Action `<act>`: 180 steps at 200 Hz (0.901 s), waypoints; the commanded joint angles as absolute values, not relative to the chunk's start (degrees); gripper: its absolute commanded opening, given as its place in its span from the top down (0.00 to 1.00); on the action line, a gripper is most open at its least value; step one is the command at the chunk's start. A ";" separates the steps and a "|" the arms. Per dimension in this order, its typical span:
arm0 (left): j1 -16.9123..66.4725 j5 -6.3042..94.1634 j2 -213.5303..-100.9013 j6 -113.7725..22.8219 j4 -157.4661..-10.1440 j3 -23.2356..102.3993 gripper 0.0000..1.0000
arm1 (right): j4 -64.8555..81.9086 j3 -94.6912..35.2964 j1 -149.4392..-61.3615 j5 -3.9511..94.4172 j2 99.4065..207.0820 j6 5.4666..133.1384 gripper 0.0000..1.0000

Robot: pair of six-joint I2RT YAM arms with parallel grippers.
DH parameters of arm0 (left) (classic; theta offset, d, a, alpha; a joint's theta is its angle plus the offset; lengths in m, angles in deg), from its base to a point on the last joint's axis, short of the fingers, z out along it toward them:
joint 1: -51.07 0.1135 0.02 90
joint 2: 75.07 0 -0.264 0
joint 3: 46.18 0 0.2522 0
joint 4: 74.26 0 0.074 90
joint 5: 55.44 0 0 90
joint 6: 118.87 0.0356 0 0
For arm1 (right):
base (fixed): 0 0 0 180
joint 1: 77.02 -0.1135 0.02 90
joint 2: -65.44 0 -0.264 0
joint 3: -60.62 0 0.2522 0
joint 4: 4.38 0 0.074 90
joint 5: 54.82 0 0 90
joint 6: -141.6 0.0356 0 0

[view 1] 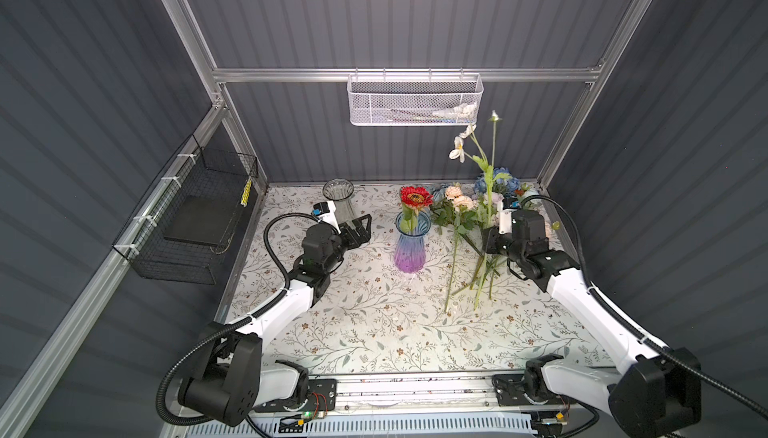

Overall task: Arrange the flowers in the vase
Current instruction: 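Grasp a white poppy stem with the right gripper and lift it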

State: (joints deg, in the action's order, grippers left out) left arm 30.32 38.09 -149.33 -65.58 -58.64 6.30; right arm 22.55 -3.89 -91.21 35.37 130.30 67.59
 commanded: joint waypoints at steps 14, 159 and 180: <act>30.19 40.82 -148.62 -65.20 -55.77 5.92 0.00 | 20.41 -3.50 -91.01 38.08 123.47 68.54 1.00; 30.59 46.74 -149.68 -65.08 -55.22 6.00 0.01 | -5.21 -21.91 -106.54 47.39 128.74 56.48 1.00; 30.76 46.20 -148.59 -64.26 -56.53 5.62 0.01 | -10.77 -23.66 -109.57 46.07 132.54 51.82 1.00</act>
